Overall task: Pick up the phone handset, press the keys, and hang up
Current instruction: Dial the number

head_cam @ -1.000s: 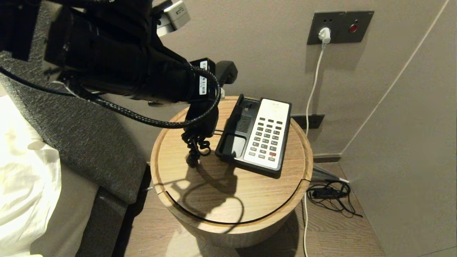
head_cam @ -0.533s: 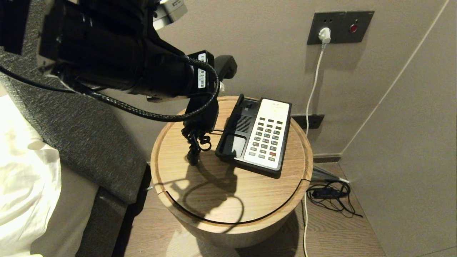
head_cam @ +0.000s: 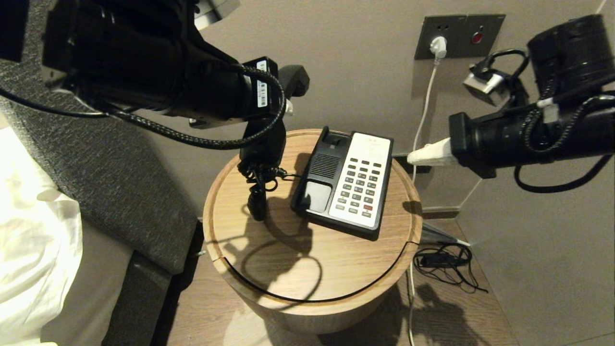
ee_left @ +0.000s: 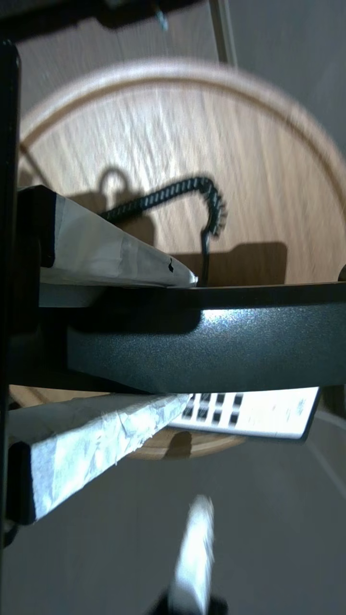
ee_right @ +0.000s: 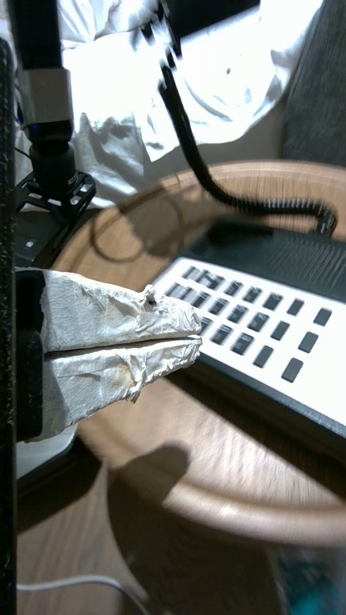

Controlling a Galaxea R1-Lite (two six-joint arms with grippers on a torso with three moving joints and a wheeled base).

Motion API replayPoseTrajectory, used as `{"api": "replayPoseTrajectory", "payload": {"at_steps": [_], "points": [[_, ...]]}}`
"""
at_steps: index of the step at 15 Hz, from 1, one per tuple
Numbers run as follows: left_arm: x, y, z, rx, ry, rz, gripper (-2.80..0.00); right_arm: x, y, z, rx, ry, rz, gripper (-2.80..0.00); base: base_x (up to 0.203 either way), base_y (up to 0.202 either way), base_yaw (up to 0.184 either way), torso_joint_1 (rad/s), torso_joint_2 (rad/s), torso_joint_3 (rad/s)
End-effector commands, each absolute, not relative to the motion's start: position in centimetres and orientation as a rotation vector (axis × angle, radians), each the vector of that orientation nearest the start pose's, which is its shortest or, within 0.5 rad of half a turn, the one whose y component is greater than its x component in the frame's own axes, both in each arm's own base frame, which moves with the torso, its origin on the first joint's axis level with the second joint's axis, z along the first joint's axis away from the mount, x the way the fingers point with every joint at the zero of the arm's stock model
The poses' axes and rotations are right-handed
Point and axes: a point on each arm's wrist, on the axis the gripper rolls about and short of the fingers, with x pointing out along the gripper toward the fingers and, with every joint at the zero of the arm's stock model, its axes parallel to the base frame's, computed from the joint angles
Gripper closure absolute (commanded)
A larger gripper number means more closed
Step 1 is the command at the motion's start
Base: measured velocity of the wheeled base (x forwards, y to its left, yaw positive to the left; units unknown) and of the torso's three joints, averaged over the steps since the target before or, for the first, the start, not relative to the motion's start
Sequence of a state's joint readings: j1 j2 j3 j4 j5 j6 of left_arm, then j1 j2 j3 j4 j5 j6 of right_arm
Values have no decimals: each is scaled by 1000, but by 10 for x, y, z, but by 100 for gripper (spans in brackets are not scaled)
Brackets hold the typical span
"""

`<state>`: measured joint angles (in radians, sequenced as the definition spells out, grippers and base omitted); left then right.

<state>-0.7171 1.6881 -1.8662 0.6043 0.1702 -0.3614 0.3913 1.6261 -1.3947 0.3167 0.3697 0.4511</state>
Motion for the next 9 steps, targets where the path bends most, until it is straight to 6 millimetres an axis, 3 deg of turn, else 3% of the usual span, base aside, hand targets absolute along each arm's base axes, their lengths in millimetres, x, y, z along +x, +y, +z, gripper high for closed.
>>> {"api": "replayPoseTrajectory", "payload": {"at_steps": [1, 4, 9], "points": [[221, -182, 360, -163, 480, -436, 0, 290, 137, 256, 403, 801, 598, 0, 0, 0, 0, 0, 0, 0], [226, -181, 358, -168, 484, -417, 0, 301, 143, 247, 398, 821, 550, 0, 0, 0, 0, 0, 0, 0], [227, -177, 358, -178, 488, -403, 0, 293, 152, 251, 393, 825, 588, 0, 0, 0, 0, 0, 0, 0]]}}
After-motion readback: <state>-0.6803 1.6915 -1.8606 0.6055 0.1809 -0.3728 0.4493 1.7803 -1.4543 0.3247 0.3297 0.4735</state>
